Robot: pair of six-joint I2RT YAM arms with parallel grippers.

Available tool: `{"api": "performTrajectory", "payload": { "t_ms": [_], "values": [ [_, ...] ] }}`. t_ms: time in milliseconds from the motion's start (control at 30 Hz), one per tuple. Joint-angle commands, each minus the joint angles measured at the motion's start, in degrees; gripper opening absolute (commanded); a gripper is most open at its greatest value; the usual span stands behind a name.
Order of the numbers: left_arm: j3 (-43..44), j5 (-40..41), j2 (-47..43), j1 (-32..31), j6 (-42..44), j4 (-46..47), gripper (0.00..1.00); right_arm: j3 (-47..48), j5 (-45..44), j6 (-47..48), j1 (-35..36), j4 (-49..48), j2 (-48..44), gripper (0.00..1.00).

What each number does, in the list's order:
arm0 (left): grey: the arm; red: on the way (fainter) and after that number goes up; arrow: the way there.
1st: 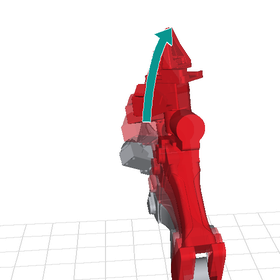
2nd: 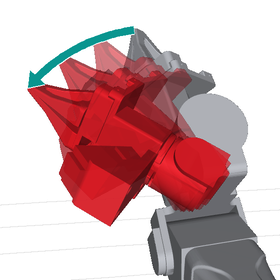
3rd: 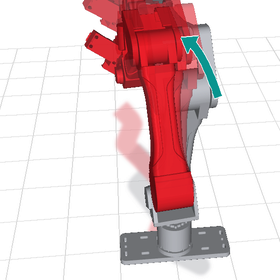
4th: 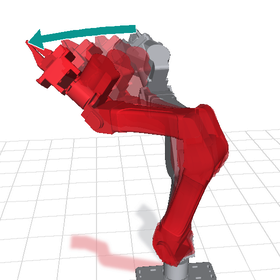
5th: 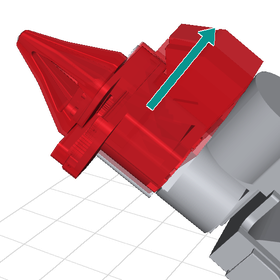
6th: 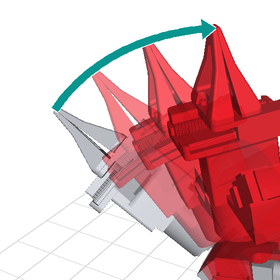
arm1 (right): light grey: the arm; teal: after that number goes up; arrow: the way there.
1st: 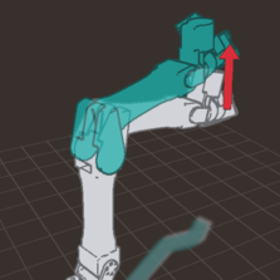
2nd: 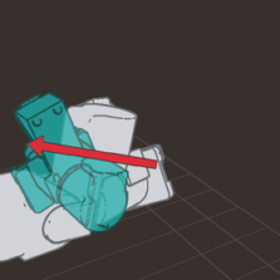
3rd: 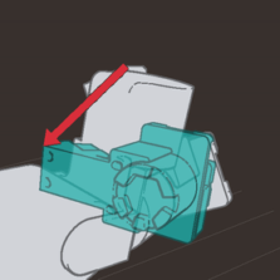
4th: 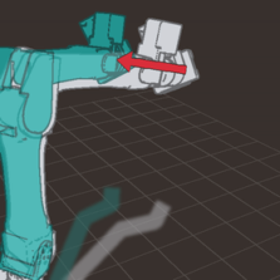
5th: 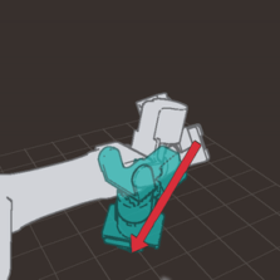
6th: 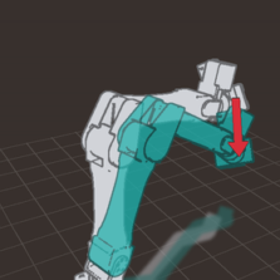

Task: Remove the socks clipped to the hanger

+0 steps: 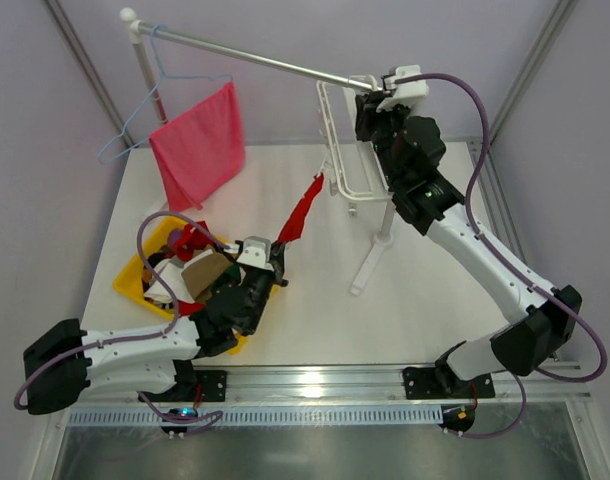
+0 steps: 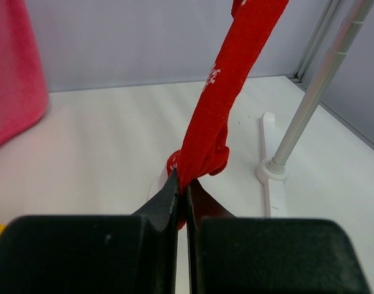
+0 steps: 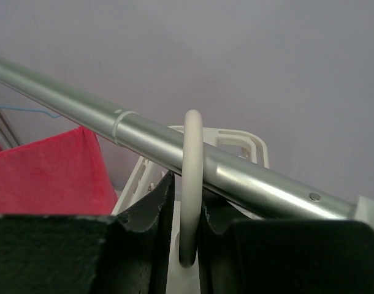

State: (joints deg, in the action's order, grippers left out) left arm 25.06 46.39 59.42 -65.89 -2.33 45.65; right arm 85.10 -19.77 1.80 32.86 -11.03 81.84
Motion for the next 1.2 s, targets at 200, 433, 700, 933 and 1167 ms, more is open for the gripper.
{"api": "performTrajectory", "payload": {
  "t_ms": [200,433,700,933,1167],
  "values": [
    [-1.0,3.2,-2.7,-0.1,1.4,1.5,0.0,6.1,6.8,-1.3,-0.4,-0.8,3.7,0.2],
    [-1.3,4.0,-4.7,-0.1,1.6,0.6,0.0,10.3,9.5,-1.7,0.8,-1.1,7.2,0.2],
    [-1.5,3.9,-5.3,-0.2,1.6,0.5,0.0,14.9,10.3,-1.5,3.1,0.5,11.1,0.2],
    [-1.2,3.8,-6.0,-0.2,1.7,-0.5,0.0,19.6,11.8,-1.7,5.2,1.7,15.1,0.2],
    [-1.2,4.1,-6.7,-0.2,1.6,-1.4,0.0,21.6,12.0,-1.5,5.9,2.8,16.6,0.2]
  ]
}}
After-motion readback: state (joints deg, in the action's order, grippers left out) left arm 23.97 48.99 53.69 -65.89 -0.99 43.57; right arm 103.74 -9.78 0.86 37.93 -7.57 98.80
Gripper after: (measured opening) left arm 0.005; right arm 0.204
